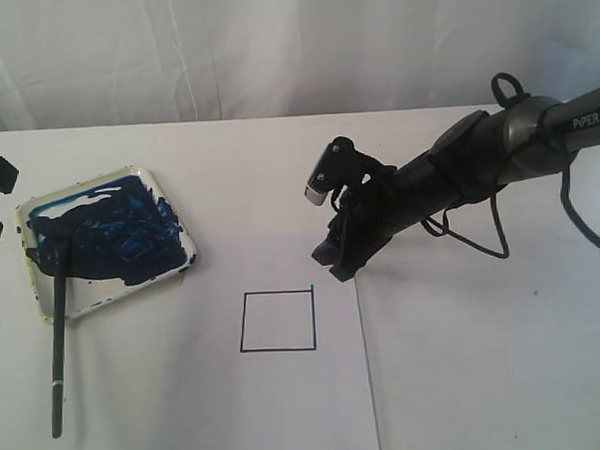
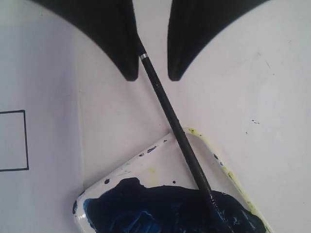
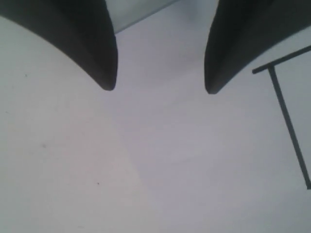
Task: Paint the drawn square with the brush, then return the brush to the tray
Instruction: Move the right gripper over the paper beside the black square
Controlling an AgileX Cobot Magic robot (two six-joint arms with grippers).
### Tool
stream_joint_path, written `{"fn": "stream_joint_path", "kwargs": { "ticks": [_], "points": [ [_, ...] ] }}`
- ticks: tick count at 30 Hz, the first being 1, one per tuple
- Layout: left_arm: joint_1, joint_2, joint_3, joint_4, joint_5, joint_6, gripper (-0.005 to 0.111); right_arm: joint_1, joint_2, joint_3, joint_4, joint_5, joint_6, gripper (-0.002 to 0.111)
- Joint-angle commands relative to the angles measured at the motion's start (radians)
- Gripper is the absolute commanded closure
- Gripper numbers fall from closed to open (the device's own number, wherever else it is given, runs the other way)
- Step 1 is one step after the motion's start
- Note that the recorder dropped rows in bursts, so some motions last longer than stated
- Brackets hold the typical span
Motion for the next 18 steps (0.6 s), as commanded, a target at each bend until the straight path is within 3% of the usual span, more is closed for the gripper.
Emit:
{"fn": "stream_joint_path", "kwargs": {
  "ticks": [1, 18],
  "points": [
    [-0.002, -0.003, -0.008, -0.012, 0.018, 0.0, 0.078, -0.001, 0.001, 0.002, 0.06, -0.003, -0.021, 0.057],
    [-0.002, -0.003, -0.008, -0.012, 0.016, -0.002, 0.078, -0.001, 0.001, 0.002, 0.071, 0.003, -0.014, 0.057]
  ]
}}
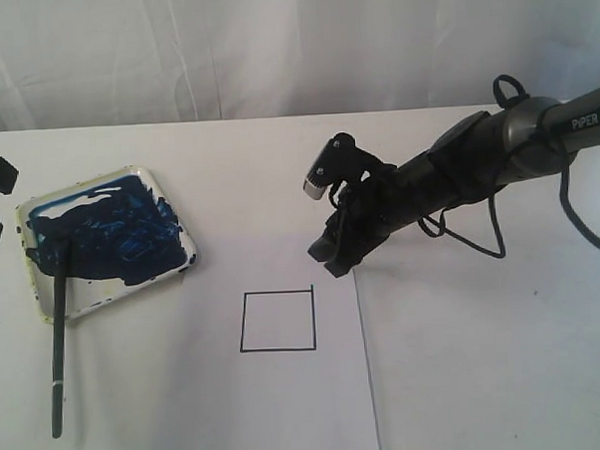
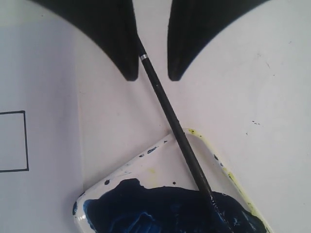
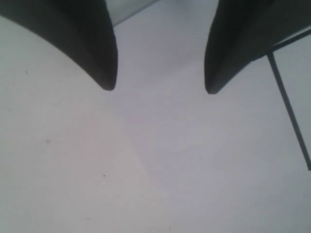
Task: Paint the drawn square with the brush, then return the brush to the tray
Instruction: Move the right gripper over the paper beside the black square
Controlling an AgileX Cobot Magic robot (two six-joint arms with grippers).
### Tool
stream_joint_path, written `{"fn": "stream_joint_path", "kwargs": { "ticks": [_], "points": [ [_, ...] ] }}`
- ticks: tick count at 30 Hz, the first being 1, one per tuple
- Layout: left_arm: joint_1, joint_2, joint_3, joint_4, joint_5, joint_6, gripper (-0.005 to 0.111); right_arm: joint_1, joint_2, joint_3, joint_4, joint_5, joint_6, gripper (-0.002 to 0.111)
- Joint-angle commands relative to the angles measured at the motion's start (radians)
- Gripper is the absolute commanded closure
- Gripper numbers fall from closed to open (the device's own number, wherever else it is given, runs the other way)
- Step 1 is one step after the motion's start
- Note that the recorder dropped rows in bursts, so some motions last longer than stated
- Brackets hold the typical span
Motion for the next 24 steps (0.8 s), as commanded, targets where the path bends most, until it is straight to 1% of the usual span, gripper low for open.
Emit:
{"fn": "stream_joint_path", "kwargs": {
  "ticks": [1, 4, 6, 11, 20, 24],
  "points": [
    [-0.002, -0.003, -0.008, -0.012, 0.02, -0.002, 0.078, -0.001, -0.001, 0.002, 0.029, 0.046, -0.006, 0.057],
    [-0.002, -0.003, -0.008, -0.029, 0.019, -0.005, 0.078, -0.001, -0.001, 0.002, 0.029, 0.164, -0.046, 0.057],
    [-0.002, -0.003, -0.008, -0.042, 0.019, -0.005, 0.078, -0.001, -0.001, 0.002, 0.029, 0.21, -0.048, 0.057],
    [-0.002, -0.003, -0.008, -0.044, 0.019, -0.005, 0.078, -0.001, 0.003, 0.002, 0.029, 0.103, -0.048, 0.057],
    [-0.002, -0.003, -0.008, -0.044, 0.019, -0.001, 0.078, -0.001, 0.036, 0.002, 0.029, 0.089, -0.059, 0.057],
    [-0.002, -0.003, -0.008, -0.044, 0.019, -0.001, 0.078, -0.001, 0.057, 0.002, 0.029, 0.046, -0.074, 0.057]
  ]
}}
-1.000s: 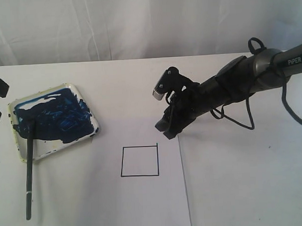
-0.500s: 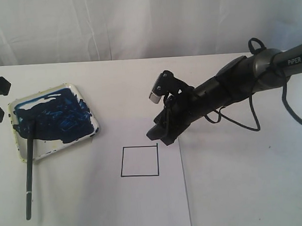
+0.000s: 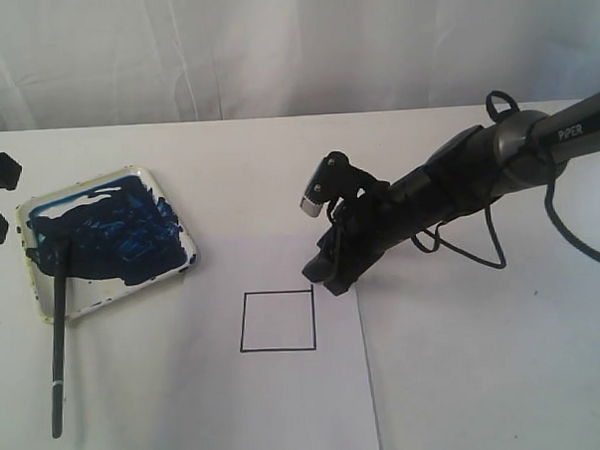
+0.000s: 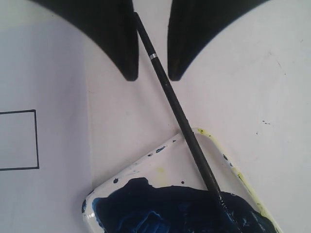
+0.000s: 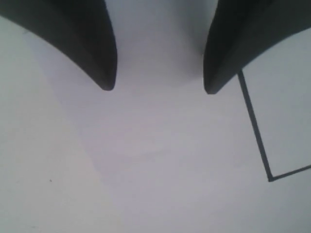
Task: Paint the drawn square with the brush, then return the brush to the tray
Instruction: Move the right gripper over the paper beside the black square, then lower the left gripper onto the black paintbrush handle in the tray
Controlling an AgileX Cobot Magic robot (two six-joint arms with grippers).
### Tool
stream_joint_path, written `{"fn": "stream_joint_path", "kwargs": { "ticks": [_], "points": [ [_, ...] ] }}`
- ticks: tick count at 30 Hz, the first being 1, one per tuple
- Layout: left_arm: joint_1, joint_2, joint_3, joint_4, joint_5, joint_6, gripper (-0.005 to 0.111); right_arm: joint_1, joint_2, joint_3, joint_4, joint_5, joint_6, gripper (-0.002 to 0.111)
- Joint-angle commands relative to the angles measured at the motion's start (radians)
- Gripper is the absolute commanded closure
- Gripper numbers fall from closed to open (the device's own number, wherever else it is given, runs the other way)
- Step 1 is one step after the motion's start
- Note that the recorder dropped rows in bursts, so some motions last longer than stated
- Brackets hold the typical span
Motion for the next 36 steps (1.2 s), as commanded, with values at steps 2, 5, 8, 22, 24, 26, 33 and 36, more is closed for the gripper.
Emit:
{"fn": "stream_joint_path", "kwargs": {
  "ticks": [2, 5, 8, 22, 24, 26, 33, 36],
  "points": [
    [-0.002, -0.003, -0.008, -0.014, 0.019, -0.001, 0.078, -0.001, 0.023, 0.002, 0.005, -0.067, -0.024, 0.057],
    [-0.002, -0.003, -0.008, -0.014, 0.022, -0.001, 0.078, -0.001, 0.025, 0.002, 0.005, -0.069, -0.024, 0.057],
    [-0.002, -0.003, -0.008, -0.014, 0.022, -0.001, 0.078, -0.001, 0.025, 0.002, 0.005, -0.065, -0.024, 0.057],
    [-0.002, -0.003, -0.008, -0.01, 0.01, 0.0, 0.071, -0.001, 0.025, 0.002, 0.005, -0.034, -0.024, 0.057],
    [-0.002, -0.003, -0.008, -0.01, 0.032, 0.005, 0.059, -0.001, 0.025, 0.002, 0.005, -0.034, -0.024, 0.057],
    [-0.004, -0.003, -0.008, -0.011, 0.045, 0.005, 0.051, -0.001, 0.025, 0.002, 0.005, -0.034, -0.024, 0.057],
    [-0.059, -0.003, -0.008, -0.005, 0.053, 0.011, 0.051, -0.001, 0.025, 0.002, 0.005, -0.034, -0.036, 0.057],
    [-0.092, -0.001, -0.008, -0.001, 0.064, -0.003, 0.051, -0.001, 0.025, 0.002, 0.005, -0.037, -0.036, 0.057]
  ]
}}
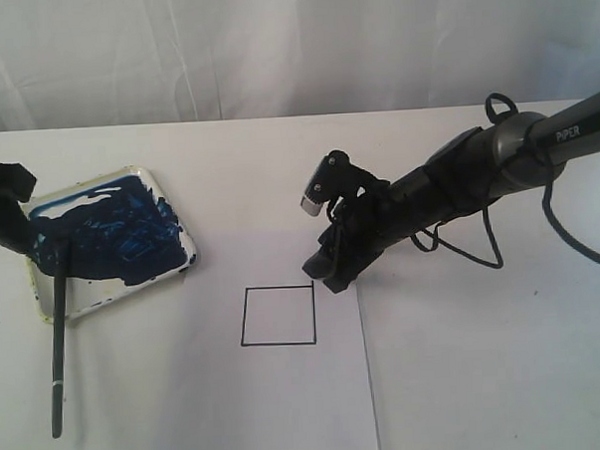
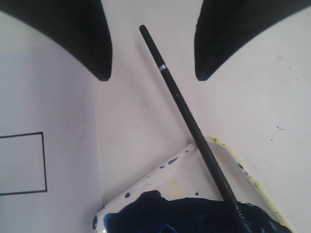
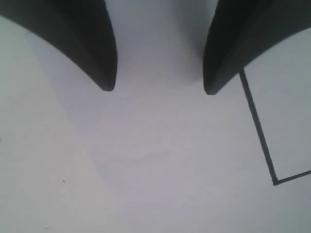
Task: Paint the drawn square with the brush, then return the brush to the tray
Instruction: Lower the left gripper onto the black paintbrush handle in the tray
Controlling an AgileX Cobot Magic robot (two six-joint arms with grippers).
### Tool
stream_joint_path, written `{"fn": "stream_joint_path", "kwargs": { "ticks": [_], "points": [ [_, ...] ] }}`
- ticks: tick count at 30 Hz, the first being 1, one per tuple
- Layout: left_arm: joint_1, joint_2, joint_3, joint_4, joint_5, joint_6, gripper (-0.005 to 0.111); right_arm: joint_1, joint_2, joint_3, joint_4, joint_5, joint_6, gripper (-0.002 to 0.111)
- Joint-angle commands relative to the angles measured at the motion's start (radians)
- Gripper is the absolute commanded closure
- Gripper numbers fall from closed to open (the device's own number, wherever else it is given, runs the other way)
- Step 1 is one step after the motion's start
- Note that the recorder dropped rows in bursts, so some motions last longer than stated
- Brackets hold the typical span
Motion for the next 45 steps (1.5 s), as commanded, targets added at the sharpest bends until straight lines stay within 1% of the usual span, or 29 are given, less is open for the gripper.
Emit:
{"fn": "stream_joint_path", "kwargs": {
  "ticks": [1, 6, 9, 11, 14, 19, 22, 23, 25, 32, 35, 45],
  "points": [
    [-0.045, 0.005, -0.008, 0.003, 0.043, -0.016, 0.051, -0.001, 0.014, 0.002, -0.016, -0.009, -0.011, 0.057],
    [-0.069, 0.051, 0.038, 0.056, 0.06, -0.125, 0.051, -0.001, 0.014, 0.002, -0.016, -0.011, -0.011, 0.057],
    [-0.069, 0.095, 0.058, 0.107, 0.036, -0.237, 0.051, -0.001, 0.014, 0.002, -0.016, -0.011, -0.011, 0.057],
    [-0.069, 0.128, 0.06, 0.141, 0.027, -0.282, 0.051, -0.001, 0.014, 0.002, -0.016, -0.011, -0.011, 0.057],
    [-0.069, 0.18, 0.06, 0.155, -0.006, -0.283, 0.051, -0.001, 0.014, 0.002, -0.016, -0.011, -0.011, 0.057],
    [-0.069, 0.256, 0.06, 0.119, -0.121, -0.283, 0.051, -0.001, 0.014, 0.002, -0.016, -0.011, -0.011, 0.057],
    [-0.069, 0.296, 0.06, 0.117, -0.109, -0.283, 0.051, -0.001, 0.014, 0.002, -0.016, -0.011, -0.011, 0.057],
    [-0.069, 0.316, 0.06, 0.138, -0.109, -0.279, 0.051, -0.001, 0.014, 0.002, -0.016, -0.014, -0.011, 0.057],
    [-0.069, 0.339, 0.06, 0.148, -0.111, -0.315, 0.051, -0.001, 0.014, 0.002, -0.016, -0.014, -0.011, 0.057],
    [-0.069, 0.44, 0.06, 0.148, -0.165, -0.321, 0.051, -0.001, 0.014, 0.002, -0.016, -0.016, -0.011, 0.057],
    [-0.069, 0.465, 0.06, 0.148, -0.201, -0.321, 0.051, -0.001, 0.014, 0.002, -0.016, -0.016, -0.011, 0.057],
    [-0.069, 0.51, 0.06, 0.148, -0.209, -0.321, 0.051, -0.001, 0.014, 0.002, -0.016, -0.02, -0.011, 0.057]
  ]
}}
